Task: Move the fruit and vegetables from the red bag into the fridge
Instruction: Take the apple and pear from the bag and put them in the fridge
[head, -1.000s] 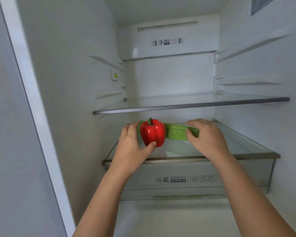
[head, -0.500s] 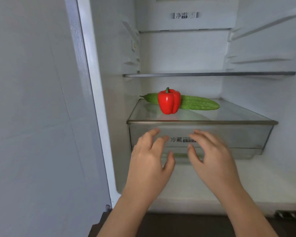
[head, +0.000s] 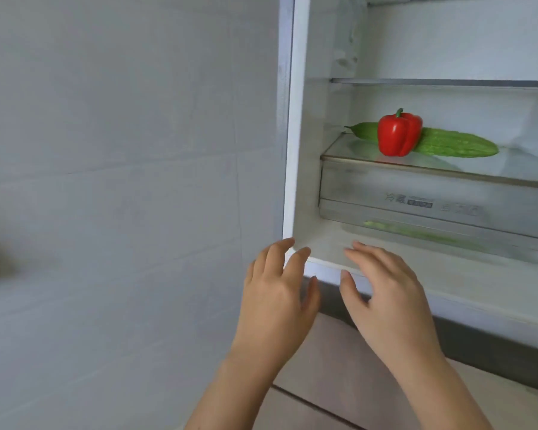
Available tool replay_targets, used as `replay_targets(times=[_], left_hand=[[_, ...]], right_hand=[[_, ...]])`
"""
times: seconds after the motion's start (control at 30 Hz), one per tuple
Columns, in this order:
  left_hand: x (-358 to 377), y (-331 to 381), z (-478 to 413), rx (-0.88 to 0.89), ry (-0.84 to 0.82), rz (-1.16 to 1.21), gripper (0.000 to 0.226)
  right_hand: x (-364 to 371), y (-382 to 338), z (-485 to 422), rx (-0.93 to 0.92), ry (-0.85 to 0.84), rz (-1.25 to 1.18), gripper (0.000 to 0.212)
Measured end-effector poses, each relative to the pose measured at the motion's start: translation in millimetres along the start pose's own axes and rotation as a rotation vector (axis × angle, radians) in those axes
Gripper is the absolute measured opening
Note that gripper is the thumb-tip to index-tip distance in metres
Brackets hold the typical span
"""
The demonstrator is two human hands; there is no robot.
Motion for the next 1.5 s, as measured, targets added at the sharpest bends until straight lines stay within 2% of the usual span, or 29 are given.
replay_targets(times=[0.23,0.4,0.63,0.9,1.1,1.3,1.5], left_hand=[[-55.7,-21.4,102.2,-0.262,0.030,-0.162,0.040],[-112.4,-38.0,197.5,-0.478,0.048,-0.302,0.039],[-232.2,-45.2,312.0,-0.729,0.224,-0.524,0.038],[-404.9,-24.8,480.2,-0.953,0.381,-0.794,0.037],[-537.4,21.9,633.5,-1.163,0.492,-1.038,0.039],[-615.9,59.3,747.1,-1.345,0.565,-1.205,0.038],[-673.7,48.0,818.1,-1.477,0.637,-1.335,0.039]], right_hand=[[25.7,-69.4,62.0,-0.164,-0.173,-0.250,0.046],[45.7,-148.4,114.0,-0.332,-0.309,-0.429,0.035],[32.4,-290.8,176.6,-0.590,-0.423,-0.647,0.044],[-23.9,-492.7,304.8,-0.860,-0.468,-0.865,0.042],[-91.5,-646.2,441.2,-1.078,-0.585,-1.051,0.043],[-148.5,-746.0,554.5,-1.274,-0.679,-1.200,0.044],[-150.1,-827.0,613.7,-1.416,-0.720,-1.242,0.045]])
Point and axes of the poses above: each hand's wrist, its own z-axis away from the middle knuckle, its own x-axis out of the palm, y = z × x, the point moved 10 cm from there along -z, towards the middle knuckle, and after that the axes turned 5 degrees about -y, right-handed, at the moved point
